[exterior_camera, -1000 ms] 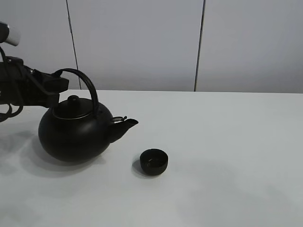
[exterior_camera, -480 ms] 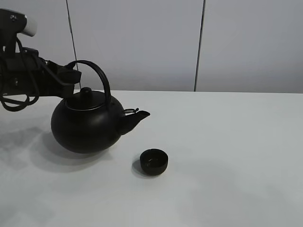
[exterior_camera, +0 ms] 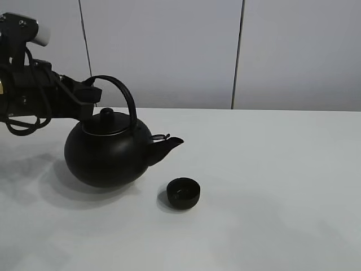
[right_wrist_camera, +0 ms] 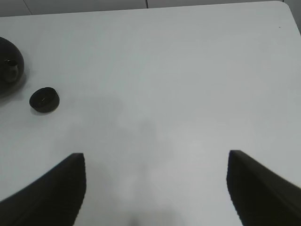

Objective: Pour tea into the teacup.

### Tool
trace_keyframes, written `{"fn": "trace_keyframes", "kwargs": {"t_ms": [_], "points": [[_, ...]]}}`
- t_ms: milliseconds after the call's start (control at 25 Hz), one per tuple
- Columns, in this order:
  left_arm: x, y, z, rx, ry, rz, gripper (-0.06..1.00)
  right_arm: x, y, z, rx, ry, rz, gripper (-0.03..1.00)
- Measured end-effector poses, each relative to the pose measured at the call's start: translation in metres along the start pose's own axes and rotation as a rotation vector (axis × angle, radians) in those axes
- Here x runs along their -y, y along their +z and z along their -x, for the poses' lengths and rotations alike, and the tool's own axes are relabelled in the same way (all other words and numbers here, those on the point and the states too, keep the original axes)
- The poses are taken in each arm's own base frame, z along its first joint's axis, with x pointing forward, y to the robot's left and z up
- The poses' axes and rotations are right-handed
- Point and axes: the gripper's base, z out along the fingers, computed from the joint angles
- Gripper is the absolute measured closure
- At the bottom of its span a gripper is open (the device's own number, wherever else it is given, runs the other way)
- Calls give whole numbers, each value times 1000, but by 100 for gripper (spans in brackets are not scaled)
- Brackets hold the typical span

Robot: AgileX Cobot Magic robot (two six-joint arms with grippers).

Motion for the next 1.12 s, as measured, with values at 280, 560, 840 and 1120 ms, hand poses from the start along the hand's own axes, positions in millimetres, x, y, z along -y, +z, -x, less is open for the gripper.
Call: {"fn": "trace_keyframes", "kwargs": {"t_ms": [280,560,840,1120], "points": [[0,0,-4,-44,8,3,80,0,0,0,1,0,0,40],[0,0,-4,-51,48,5,80,0,0,0,1,0,0,40],[0,0,-4,-51,68,4,81,0,0,0,1,0,0,40],[0,0,-4,-51,90,4,81,0,0,0,1,0,0,40]]}}
